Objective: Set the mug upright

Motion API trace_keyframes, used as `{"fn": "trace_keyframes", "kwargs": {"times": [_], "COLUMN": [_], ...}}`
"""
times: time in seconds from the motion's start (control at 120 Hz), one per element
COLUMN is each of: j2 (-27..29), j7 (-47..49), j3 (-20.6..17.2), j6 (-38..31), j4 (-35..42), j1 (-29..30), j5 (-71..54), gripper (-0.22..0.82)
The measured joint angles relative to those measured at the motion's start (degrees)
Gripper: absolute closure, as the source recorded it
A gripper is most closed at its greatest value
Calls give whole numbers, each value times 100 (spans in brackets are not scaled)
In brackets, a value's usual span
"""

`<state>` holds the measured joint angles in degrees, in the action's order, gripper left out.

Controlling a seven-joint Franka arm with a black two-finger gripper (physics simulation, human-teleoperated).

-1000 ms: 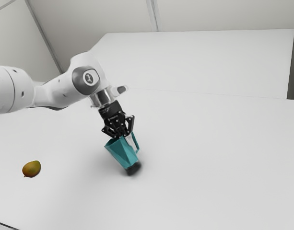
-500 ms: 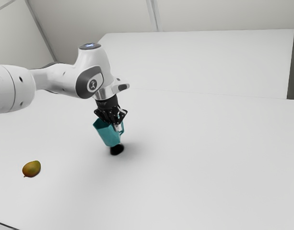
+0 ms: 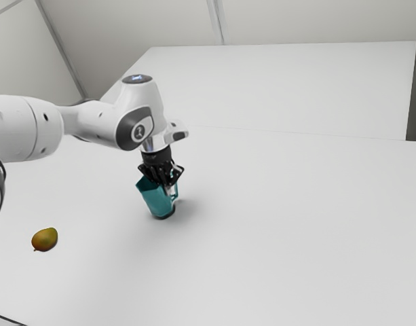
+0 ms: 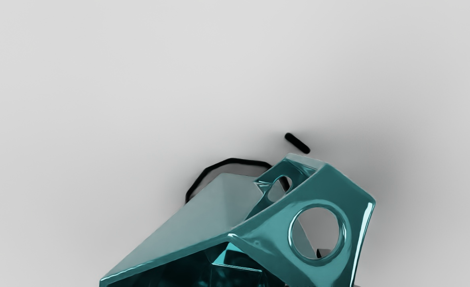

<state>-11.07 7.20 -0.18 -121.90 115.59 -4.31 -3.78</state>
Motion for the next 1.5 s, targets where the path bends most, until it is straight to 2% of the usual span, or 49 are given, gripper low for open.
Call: {"fn": "trace_keyframes", "kwargs": {"times": [0.158, 0.317, 0.383, 0.483, 0.608, 0.825, 1.125, 1.5], "j2": [-93, -15, 78, 186, 321, 586, 868, 954], "j7": [13, -24, -38, -56, -77, -104, -115, -122], "j3": [-1, 0, 0, 2, 7, 9, 0, 0], "j6": [-30, -15, 11, 41, 103, 323, 1191, 1727], "j4": [0, -7, -8, -8, -47, -354, -1307, -1397], "j1": [-1, -6, -7, -10, -9, -9, -12, -7], "j5": [-7, 34, 42, 44, 50, 78, -100, -205], "gripper": [78, 43, 32, 20, 11, 4, 1, 0]}}
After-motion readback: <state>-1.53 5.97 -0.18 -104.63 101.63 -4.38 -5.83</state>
